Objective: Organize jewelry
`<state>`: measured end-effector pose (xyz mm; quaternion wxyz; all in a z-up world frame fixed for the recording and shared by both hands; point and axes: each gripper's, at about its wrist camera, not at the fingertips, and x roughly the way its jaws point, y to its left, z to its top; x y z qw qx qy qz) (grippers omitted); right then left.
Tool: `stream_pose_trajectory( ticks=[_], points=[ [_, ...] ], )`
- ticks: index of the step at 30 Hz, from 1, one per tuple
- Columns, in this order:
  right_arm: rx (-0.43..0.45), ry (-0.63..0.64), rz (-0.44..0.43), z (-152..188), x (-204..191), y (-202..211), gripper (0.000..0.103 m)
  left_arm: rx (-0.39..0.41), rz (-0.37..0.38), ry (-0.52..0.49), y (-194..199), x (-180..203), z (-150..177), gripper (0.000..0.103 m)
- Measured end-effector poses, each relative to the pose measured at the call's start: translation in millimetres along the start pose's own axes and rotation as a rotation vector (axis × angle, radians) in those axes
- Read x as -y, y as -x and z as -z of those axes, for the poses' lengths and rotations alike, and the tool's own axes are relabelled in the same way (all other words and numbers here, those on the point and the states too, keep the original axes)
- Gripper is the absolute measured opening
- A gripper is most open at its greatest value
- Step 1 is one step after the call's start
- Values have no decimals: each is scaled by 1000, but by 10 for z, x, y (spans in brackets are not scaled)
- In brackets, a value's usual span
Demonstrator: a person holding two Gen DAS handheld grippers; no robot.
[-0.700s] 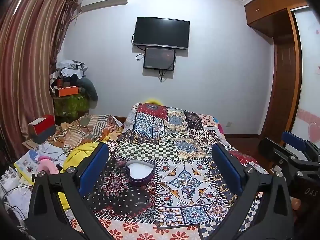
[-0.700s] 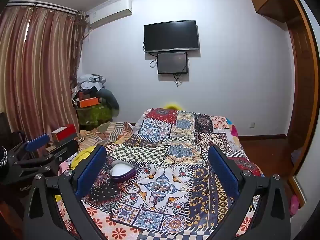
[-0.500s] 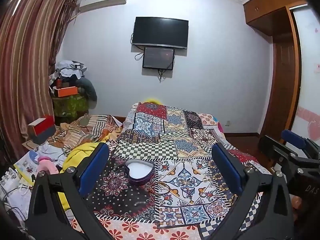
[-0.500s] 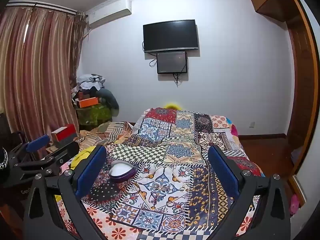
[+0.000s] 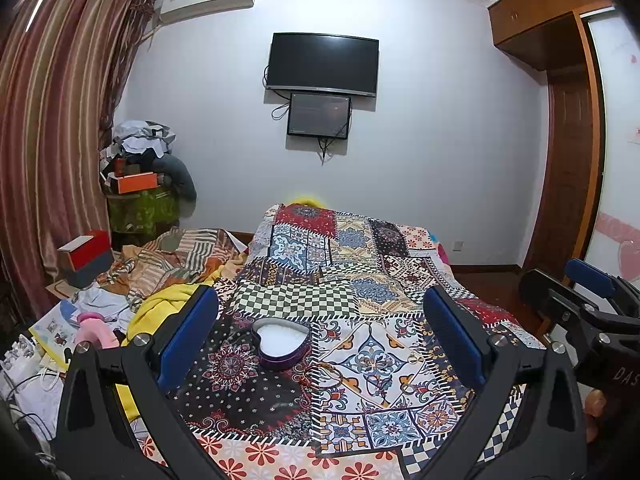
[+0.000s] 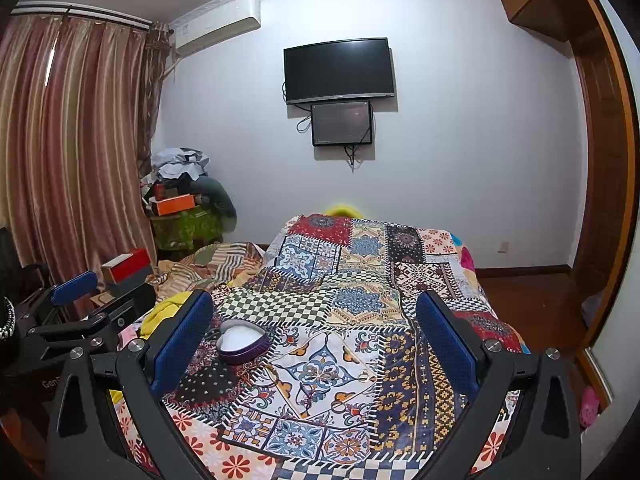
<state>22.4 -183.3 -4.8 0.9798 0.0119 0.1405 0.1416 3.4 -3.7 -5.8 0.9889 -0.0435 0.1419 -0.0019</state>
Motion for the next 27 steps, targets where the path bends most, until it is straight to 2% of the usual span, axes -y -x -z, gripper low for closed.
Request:
stream_pose_trajectory(
  ticks=[27],
  points=[
    [1, -2, 0, -14, 3, 11, 101, 4, -3, 6, 19, -13, -6, 103]
  ],
)
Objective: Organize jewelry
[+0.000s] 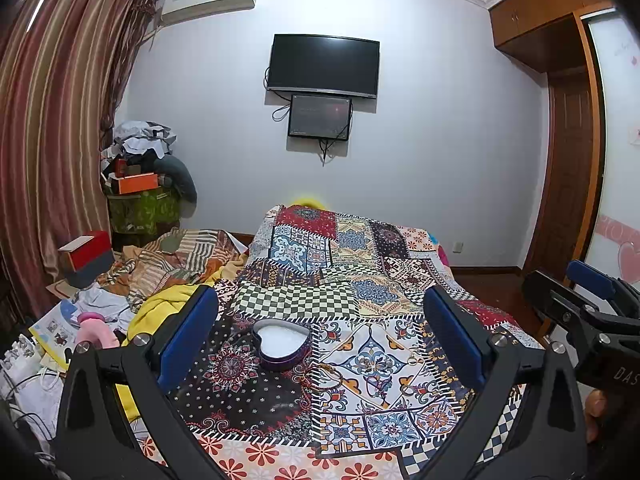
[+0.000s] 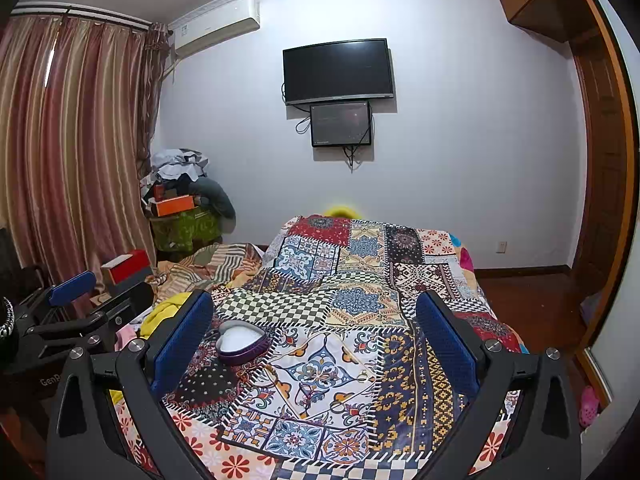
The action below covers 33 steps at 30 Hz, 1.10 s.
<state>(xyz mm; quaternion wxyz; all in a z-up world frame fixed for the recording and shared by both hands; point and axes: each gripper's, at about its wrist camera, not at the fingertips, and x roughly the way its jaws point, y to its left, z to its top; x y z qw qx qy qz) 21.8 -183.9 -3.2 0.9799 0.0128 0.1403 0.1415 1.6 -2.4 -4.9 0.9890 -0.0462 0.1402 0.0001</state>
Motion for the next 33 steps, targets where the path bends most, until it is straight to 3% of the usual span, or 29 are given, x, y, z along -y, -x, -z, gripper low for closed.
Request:
stream_pose_trajectory(
  ticks=[33],
  points=[
    [-22, 4, 20, 14, 42, -80, 101, -5, -7, -6, -12, 5, -23, 103]
  ],
)
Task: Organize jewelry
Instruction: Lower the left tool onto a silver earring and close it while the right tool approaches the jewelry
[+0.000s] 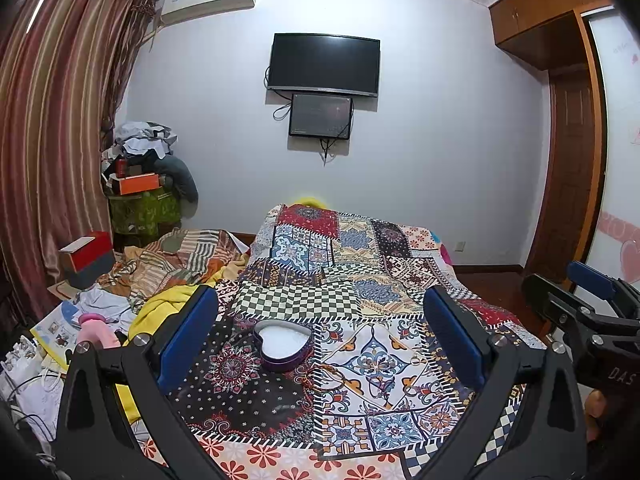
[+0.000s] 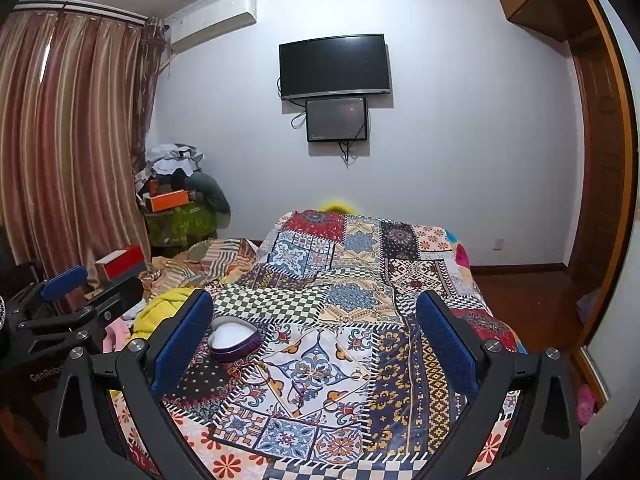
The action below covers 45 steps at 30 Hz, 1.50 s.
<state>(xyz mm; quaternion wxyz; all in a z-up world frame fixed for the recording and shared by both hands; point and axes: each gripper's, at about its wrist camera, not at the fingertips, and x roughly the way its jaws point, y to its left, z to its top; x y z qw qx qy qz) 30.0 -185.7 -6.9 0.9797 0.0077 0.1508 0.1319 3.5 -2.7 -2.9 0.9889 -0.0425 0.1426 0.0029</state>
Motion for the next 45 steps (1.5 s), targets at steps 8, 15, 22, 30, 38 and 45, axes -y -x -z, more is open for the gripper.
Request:
stream_pose_trajectory(
  ticks=[8, 15, 22, 30, 38, 45],
  points=[
    [-64, -3, 24, 71, 98, -185, 101, -42, -9, -6, -189, -18, 43, 103],
    [-159, 0, 83, 231, 288, -480, 101, -149, -35, 13, -563, -87, 188, 103],
    [-299, -25, 89, 477, 517, -816, 101, -347, -12, 19, -1092, -188, 513, 103],
    [-386, 6, 89, 701, 586, -1003, 98, -537, 75, -25, -1532, -8, 1011, 95],
    [-448, -38, 61, 868, 671, -1148, 90, -719, 200, -39, -1782, 242, 1412, 69],
    [-499, -90, 17, 978, 738, -1215, 82, -756, 248, -103, -1753, 399, 1548, 45]
  ],
)
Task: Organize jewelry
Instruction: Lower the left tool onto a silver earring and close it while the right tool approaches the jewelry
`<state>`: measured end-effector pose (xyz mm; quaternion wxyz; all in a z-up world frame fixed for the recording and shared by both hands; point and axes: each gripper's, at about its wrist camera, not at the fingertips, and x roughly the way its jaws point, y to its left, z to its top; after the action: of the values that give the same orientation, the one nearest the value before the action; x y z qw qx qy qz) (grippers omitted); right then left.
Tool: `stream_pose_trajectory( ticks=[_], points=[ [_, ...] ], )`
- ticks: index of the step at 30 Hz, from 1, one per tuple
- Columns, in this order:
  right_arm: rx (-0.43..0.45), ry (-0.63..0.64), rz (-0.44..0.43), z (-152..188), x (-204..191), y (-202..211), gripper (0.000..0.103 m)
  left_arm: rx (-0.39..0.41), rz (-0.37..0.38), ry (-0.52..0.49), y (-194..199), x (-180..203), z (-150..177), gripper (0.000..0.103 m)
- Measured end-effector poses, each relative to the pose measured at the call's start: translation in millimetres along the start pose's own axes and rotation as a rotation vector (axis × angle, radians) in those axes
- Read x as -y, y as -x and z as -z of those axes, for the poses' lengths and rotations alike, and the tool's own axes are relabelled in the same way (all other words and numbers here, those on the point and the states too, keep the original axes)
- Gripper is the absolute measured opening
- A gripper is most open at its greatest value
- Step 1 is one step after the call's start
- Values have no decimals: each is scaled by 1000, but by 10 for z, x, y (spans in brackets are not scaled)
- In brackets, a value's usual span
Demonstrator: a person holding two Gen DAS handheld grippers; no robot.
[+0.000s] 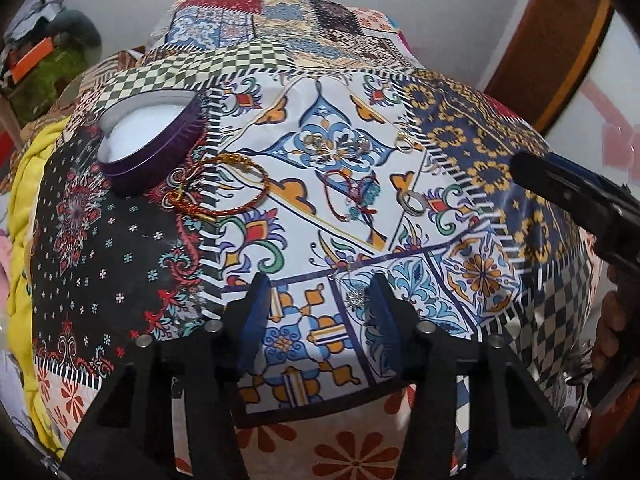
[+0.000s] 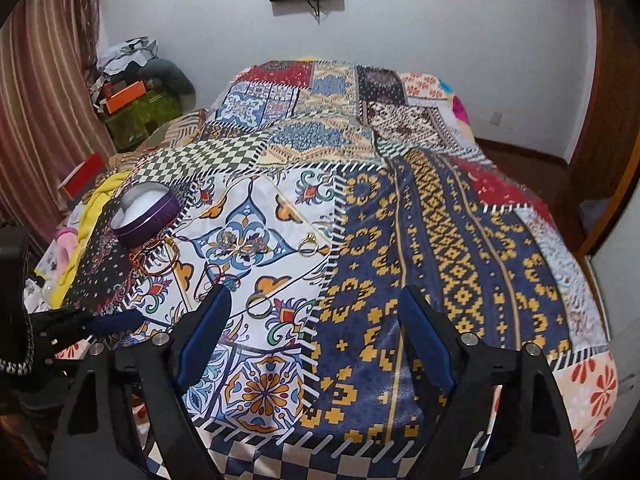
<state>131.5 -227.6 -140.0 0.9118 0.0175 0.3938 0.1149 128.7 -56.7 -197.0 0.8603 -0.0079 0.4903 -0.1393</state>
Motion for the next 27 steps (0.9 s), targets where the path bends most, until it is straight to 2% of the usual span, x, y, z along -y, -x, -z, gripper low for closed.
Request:
stream_pose_trajectory(
  ticks=[2, 4, 11, 13, 15, 18, 25, 27],
  points=[
    [-8, -5, -14, 11, -1, -16, 81, -8, 20, -9, -8, 17, 4, 33],
    [-10, 2, -19, 20, -19, -21, 80, -12, 34, -17, -16, 31, 10, 27],
    [-60, 33, -71, 40, -101, -136, 62, -14, 42, -27, -39, 44, 15, 9],
    [-79, 41, -84, 38, -122, -190, 57, -12, 52, -19, -36, 22, 18, 9],
    [-105, 45, -107, 32, -138, -249, 48, -10, 57, -15, -36, 11, 14, 9],
    [-128, 40, -131, 19, -157, -335, 43, -3, 51, -14, -29, 6, 1, 9],
    [-178, 57, -146, 23, -243, -530, 37, 43, 34, 14, 47, -107, -112, 9],
    [-206, 68, -151, 36, -272, -603, 32, 59, 30, 16, 76, -126, -140, 9]
  ],
)
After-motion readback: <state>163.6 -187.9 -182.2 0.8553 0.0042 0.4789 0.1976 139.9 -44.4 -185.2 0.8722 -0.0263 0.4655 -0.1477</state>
